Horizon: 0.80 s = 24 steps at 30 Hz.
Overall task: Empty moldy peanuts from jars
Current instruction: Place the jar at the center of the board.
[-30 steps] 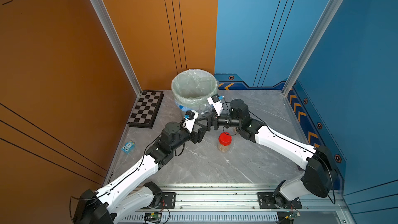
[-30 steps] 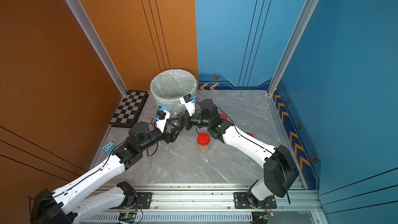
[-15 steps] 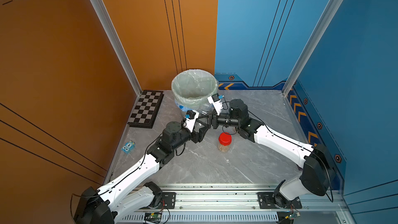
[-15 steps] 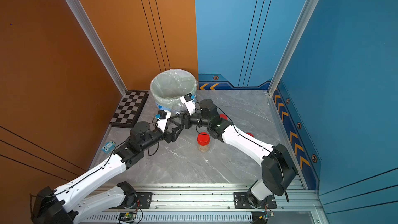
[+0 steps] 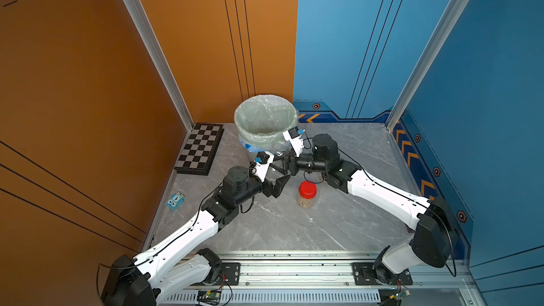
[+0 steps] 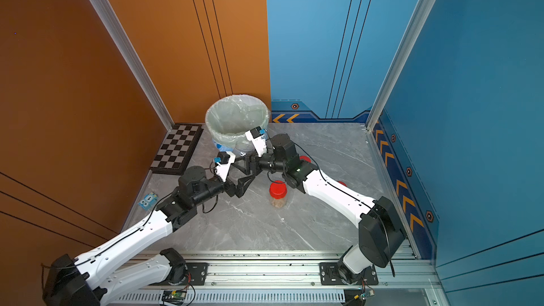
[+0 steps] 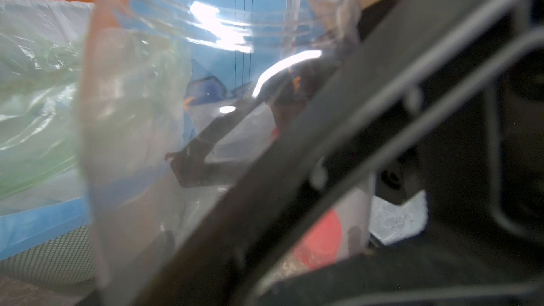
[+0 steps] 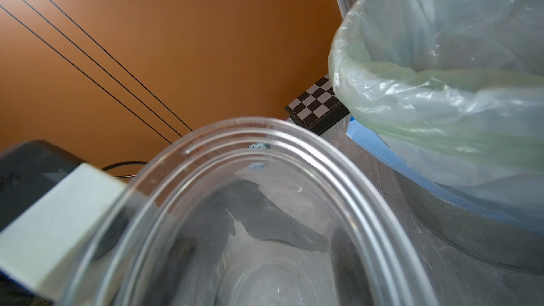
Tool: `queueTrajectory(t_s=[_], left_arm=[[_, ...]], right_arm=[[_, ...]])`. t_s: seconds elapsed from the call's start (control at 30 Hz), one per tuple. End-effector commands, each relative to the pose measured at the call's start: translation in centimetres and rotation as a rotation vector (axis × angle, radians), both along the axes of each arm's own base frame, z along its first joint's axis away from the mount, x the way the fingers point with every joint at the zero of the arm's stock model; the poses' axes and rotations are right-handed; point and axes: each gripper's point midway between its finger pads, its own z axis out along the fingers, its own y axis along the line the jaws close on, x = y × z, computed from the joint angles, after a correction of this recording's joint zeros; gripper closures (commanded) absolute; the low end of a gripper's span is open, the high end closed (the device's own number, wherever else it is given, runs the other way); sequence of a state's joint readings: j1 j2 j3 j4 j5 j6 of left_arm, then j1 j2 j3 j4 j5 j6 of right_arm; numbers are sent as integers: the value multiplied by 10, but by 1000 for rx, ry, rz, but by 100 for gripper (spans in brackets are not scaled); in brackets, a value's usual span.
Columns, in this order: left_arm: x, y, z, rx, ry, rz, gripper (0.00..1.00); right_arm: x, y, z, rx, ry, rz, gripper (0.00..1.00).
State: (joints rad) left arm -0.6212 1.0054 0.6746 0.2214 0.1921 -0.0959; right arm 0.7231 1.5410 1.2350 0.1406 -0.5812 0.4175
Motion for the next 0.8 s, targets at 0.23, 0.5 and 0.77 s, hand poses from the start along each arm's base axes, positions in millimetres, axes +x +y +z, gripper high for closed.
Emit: queueTrajectory(t_s=[0.23,0.5,0.77], left_arm=[[-9,2,4,30,-18,-15,1],[-4,15,5,90,-35,51,1],[25,40,3,164,-48,259,1]], right_arm=[[36,-34,26,-26,-100,-169,48],[55,-85,39,-101,-149,-299,48],[103,-214,34,-213,-163,-673,47]])
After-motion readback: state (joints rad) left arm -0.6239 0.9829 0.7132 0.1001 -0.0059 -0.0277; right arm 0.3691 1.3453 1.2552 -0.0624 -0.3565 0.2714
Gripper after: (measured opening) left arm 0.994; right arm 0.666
